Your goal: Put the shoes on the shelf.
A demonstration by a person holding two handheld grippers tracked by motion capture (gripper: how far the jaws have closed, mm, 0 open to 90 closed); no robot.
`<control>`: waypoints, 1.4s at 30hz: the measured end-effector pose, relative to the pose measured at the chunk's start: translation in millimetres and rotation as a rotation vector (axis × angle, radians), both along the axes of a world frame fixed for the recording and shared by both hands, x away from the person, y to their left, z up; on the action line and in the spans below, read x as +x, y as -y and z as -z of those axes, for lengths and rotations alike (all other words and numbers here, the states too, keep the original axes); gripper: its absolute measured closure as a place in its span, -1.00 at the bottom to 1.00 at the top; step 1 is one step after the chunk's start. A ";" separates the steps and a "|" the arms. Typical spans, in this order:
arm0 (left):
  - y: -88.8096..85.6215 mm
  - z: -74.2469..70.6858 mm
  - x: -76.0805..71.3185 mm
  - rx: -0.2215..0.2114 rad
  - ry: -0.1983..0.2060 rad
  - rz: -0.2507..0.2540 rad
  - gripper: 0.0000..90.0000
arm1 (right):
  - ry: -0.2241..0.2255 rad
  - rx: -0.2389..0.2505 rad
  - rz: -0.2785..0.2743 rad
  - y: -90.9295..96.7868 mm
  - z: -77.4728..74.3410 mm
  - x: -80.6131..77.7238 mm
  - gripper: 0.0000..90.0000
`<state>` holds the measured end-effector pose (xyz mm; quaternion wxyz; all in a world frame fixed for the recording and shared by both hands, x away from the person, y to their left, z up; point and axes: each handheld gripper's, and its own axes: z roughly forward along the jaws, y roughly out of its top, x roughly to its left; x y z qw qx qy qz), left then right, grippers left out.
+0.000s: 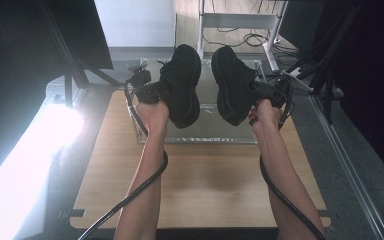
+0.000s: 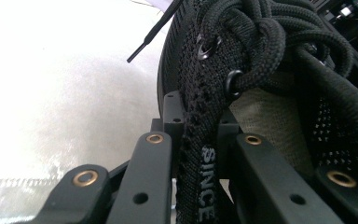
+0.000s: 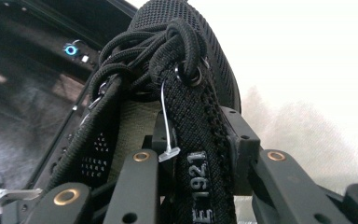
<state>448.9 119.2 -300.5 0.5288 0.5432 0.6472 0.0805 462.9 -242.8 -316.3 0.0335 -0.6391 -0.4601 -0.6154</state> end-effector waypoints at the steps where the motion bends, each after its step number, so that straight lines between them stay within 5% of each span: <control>1: 0.9 -0.3 3.0 0.005 -0.006 -0.005 0.79 | -0.001 -0.001 0.007 -0.7 1.0 2.2 0.55; 9: 3.8 -3.8 27.7 0.039 -0.034 -0.042 0.78 | -0.021 -0.010 0.035 -5.7 5.2 23.9 0.55; 17: 9.6 -2.0 47.0 0.071 -0.057 -0.051 0.76 | -0.039 -0.068 0.062 -10.4 5.5 39.3 0.54; 32: 35.2 -3.1 53.5 0.166 -0.063 -0.014 0.42 | -0.022 -0.119 0.051 -26.8 3.4 39.0 0.28; 36: 38.9 -0.6 53.2 0.110 -0.038 0.018 0.29 | -0.015 -0.144 0.026 -31.8 1.7 39.5 0.14; 39: 44.7 -4.3 52.0 0.165 -0.029 0.018 0.20 | -0.003 -0.158 0.012 -34.9 1.0 39.8 0.02; 42: 41.2 -4.3 50.1 0.125 -0.013 0.032 0.11 | 0.005 -0.161 -0.001 -35.7 0.2 40.1 -0.09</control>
